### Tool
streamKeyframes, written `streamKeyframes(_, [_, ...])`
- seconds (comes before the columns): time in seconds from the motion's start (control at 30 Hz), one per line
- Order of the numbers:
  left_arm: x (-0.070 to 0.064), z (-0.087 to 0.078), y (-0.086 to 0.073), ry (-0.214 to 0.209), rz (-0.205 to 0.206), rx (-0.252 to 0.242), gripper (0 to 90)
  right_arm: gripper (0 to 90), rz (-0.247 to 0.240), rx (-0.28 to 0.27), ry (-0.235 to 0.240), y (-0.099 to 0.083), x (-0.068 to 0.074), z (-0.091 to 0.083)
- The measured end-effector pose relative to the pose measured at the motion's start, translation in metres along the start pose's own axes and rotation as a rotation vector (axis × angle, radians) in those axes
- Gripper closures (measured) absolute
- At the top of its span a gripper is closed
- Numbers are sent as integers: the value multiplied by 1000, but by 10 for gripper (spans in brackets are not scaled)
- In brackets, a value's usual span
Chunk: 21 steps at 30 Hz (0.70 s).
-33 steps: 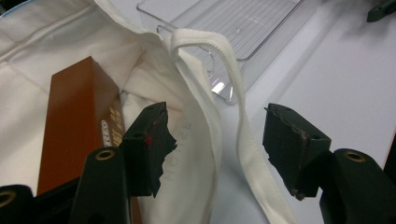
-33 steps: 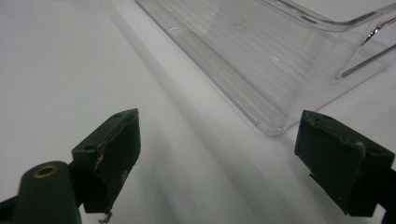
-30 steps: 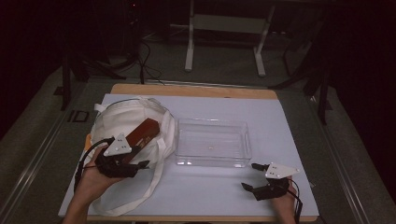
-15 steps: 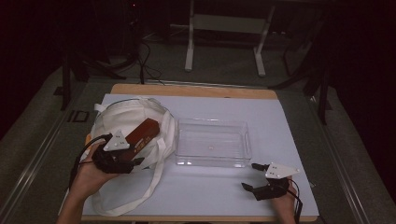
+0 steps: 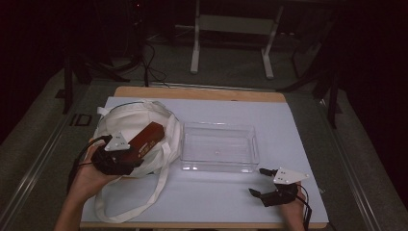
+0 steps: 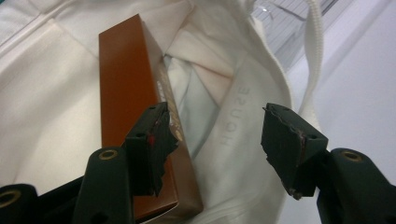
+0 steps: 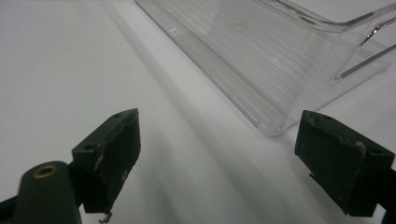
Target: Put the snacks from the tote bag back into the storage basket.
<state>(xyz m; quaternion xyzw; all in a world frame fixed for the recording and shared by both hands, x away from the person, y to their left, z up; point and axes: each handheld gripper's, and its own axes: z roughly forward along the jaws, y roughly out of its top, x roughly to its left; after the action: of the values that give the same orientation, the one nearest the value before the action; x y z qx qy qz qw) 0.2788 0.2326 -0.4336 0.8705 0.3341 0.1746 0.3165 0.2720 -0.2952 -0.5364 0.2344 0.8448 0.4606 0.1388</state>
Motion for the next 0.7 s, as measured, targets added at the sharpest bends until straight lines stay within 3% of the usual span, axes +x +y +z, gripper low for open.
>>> streamKeyframes(0.7, [24, 4, 0, 45, -42, 71, 386, 144, -2, -1, -1, 0, 0, 0])
